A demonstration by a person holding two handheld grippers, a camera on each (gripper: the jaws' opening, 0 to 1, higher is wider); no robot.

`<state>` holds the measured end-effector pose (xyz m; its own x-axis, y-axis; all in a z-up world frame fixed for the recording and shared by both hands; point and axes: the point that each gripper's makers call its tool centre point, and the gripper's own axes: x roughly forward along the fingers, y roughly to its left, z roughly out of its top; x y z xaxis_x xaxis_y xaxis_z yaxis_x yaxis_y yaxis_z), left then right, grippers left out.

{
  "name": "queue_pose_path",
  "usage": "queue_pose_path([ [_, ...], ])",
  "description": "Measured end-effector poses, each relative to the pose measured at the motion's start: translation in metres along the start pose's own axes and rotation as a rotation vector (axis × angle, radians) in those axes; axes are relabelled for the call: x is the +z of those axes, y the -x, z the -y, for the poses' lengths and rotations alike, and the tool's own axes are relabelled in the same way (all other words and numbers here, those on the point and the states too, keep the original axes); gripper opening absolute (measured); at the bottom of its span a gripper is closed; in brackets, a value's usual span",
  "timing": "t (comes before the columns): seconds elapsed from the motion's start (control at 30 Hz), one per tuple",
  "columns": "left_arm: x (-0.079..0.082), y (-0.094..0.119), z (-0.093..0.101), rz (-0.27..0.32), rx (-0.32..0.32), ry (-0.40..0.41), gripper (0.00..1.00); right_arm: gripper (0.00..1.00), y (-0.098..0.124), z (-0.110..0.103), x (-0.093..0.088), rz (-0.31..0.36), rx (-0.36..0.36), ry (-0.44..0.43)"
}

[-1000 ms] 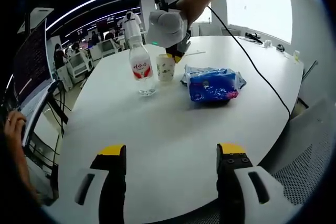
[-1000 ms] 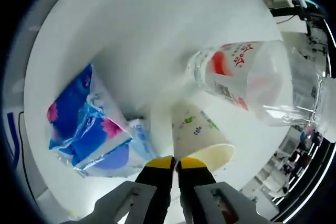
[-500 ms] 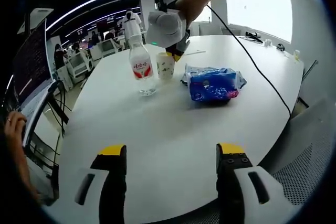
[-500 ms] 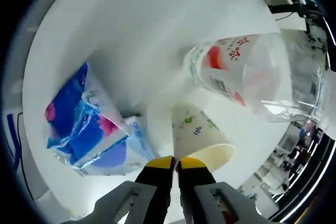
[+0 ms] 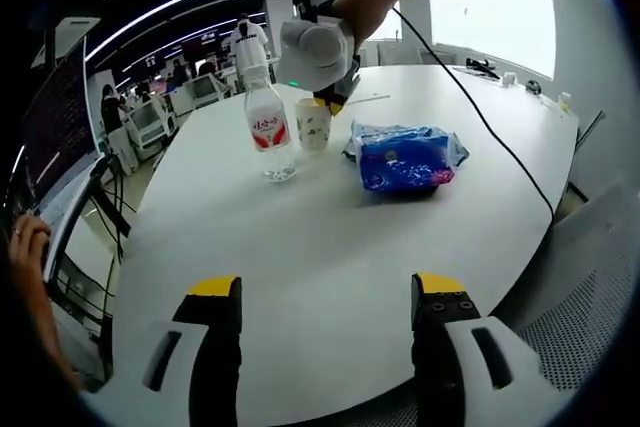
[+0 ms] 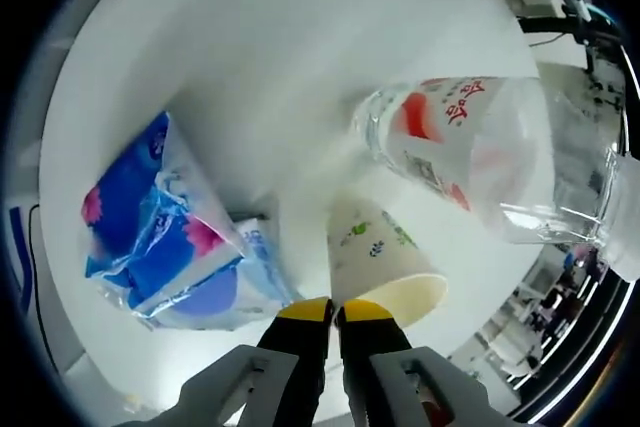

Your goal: Arrange the tabletop items into an orderly group along one side of the table until the central work area is clear of visible clutter.

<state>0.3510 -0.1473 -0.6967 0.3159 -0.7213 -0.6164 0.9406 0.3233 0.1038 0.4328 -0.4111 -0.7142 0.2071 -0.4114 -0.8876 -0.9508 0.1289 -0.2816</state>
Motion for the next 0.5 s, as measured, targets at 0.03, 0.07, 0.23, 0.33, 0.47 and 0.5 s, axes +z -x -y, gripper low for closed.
queue_pose_path([
  [0.03, -0.0002, -0.0001, -0.0001, -0.001, 0.0, -0.001, 0.69, 0.0, 0.0001, -0.0003, -0.0003, -0.001, 0.0, 0.0],
  [0.07, -0.0003, 0.0, -0.0002, -0.001, 0.0, -0.002, 0.69, 0.0, 0.0003, -0.0006, -0.0007, -0.002, 0.0, 0.001],
  [0.23, -0.0005, 0.0001, 0.0, -0.003, 0.0, -0.005, 0.68, 0.0, 0.0001, -0.0013, -0.0017, -0.005, 0.002, 0.002],
  [0.33, -0.0005, 0.0, -0.0003, -0.003, 0.0, -0.005, 0.68, 0.0, 0.0004, -0.0017, -0.0024, -0.007, 0.002, 0.004],
  [0.47, -0.0005, -0.0001, -0.0002, -0.004, 0.0, -0.007, 0.68, 0.0, 0.0002, -0.0015, -0.0032, -0.007, 0.002, 0.001],
  [0.5, -0.0005, -0.0001, -0.0001, -0.004, 0.0, -0.007, 0.68, 0.0, -0.0004, -0.0013, -0.0038, -0.007, 0.002, 0.0],
])
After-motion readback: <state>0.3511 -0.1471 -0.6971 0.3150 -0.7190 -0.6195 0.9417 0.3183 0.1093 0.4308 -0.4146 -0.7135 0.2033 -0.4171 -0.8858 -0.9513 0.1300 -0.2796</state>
